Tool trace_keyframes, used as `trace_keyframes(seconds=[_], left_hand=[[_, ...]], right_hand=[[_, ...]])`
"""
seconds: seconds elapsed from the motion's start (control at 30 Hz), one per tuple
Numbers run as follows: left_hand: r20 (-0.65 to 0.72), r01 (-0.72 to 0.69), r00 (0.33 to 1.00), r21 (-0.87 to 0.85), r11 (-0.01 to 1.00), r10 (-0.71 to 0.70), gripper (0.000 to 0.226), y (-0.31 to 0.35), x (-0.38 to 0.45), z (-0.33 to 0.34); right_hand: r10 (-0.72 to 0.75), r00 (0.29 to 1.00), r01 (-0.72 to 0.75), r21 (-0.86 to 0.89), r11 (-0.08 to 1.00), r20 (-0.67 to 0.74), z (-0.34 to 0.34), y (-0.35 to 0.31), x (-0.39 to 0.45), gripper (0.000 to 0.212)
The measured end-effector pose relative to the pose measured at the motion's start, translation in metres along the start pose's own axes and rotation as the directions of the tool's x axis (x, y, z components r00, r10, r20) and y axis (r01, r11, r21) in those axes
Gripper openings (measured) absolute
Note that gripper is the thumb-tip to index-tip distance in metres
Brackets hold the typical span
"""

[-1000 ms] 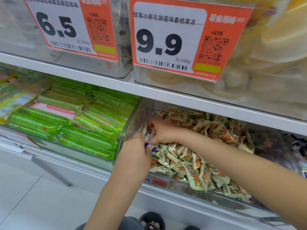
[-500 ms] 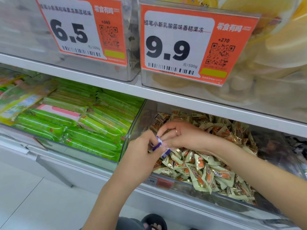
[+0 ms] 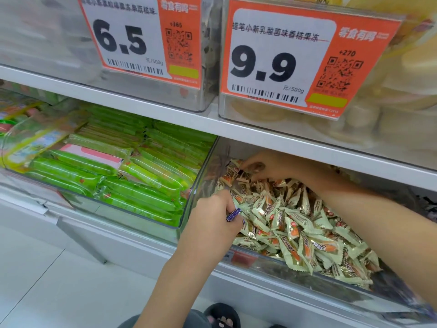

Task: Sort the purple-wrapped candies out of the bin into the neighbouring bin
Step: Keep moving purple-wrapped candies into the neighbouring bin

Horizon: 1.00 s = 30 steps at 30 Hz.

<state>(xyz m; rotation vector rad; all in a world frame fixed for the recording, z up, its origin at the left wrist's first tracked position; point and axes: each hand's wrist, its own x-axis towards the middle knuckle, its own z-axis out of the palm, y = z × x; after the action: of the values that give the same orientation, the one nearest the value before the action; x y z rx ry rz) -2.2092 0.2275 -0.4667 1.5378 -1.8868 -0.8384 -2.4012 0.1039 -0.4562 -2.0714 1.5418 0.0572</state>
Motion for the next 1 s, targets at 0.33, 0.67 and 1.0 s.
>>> trace_keyframes(seconds=[0.33, 0.67, 1.0], left_hand=[[0.033, 0.001, 0.999, 0.002, 1.0, -0.001, 0.022, -0.001, 0.001, -0.001], [0.036, -0.015, 0.999, -0.022, 1.0, 0.016, 0.021, -0.003, 0.003, 0.001], [-0.041, -0.006, 0.999, -0.103, 0.995, 0.001, 0.031, -0.003, 0.006, 0.002]], right_hand=[[0.048, 0.991, -0.014, -0.248, 0.969, 0.129, 0.005, 0.002, 0.038, 0.108], [-0.07, 0.995, 0.071, -0.014, 0.997, 0.066, 0.013, 0.004, 0.033, 0.062], [-0.192, 0.975, 0.215, 0.249, 0.944, -0.115, 0.014, 0.001, -0.013, 0.013]])
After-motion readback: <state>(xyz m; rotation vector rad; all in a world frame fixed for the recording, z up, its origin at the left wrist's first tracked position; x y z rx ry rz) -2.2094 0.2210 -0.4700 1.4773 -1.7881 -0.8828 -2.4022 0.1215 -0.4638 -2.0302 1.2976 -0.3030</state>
